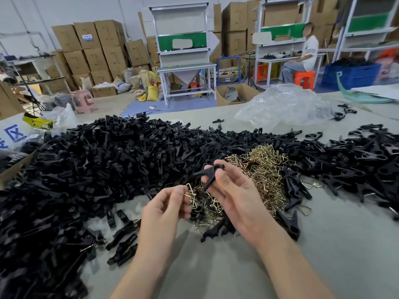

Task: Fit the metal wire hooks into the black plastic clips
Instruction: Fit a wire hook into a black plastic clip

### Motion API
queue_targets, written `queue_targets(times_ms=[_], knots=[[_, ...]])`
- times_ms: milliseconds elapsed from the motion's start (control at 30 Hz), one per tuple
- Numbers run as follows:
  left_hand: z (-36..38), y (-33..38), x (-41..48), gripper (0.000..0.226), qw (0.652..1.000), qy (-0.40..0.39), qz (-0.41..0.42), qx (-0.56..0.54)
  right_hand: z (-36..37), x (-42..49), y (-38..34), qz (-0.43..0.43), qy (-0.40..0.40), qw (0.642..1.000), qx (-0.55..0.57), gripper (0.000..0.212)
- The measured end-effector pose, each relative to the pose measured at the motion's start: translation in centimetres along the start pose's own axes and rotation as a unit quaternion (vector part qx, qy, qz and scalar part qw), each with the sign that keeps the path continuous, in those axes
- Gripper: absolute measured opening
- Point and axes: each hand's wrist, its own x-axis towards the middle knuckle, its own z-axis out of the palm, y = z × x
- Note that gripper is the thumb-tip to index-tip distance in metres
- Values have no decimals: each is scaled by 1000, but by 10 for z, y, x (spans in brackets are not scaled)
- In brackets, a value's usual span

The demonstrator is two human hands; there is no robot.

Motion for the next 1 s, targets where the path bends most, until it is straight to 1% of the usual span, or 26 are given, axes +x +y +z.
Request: queue_targets(times_ms=[100,167,233,267,367,500,667,800,867,933,1000], knots=[[0,6,2,16,990,13,-68,-122,3,1,7,11,-19,999,-23,33],[-1,8,3,20,980,25,-105,-170,5,4,12,15,-20,999,-30,33],[-1,9,5,25,972,32,-135,-192,5,6,16,13,-25,999,-44,30],[-1,9,5,24,969,30,-147,-196,5,6,18,10,-30,998,-53,28],[0,9,5,12,964,12,-158,-214,6,5,21,1,-54,996,-72,22],[3,9,2,17,968,-15,-146,-203,7,4,22,-3,-59,996,-69,23],[-1,7,4,20,962,-22,-164,-216,8,3,22,6,-68,996,-66,23],[1,8,4,10,956,-28,-167,-238,9,3,22,-2,-69,993,-92,22],[1,8,5,13,952,-32,-167,-253,8,3,22,-4,-67,993,-97,20],[1,5,5,9,960,-28,-162,-225,9,2,21,-5,-65,992,-109,20],[2,0,4,19,977,-9,-141,-158,11,0,22,-15,-73,983,-166,19]])
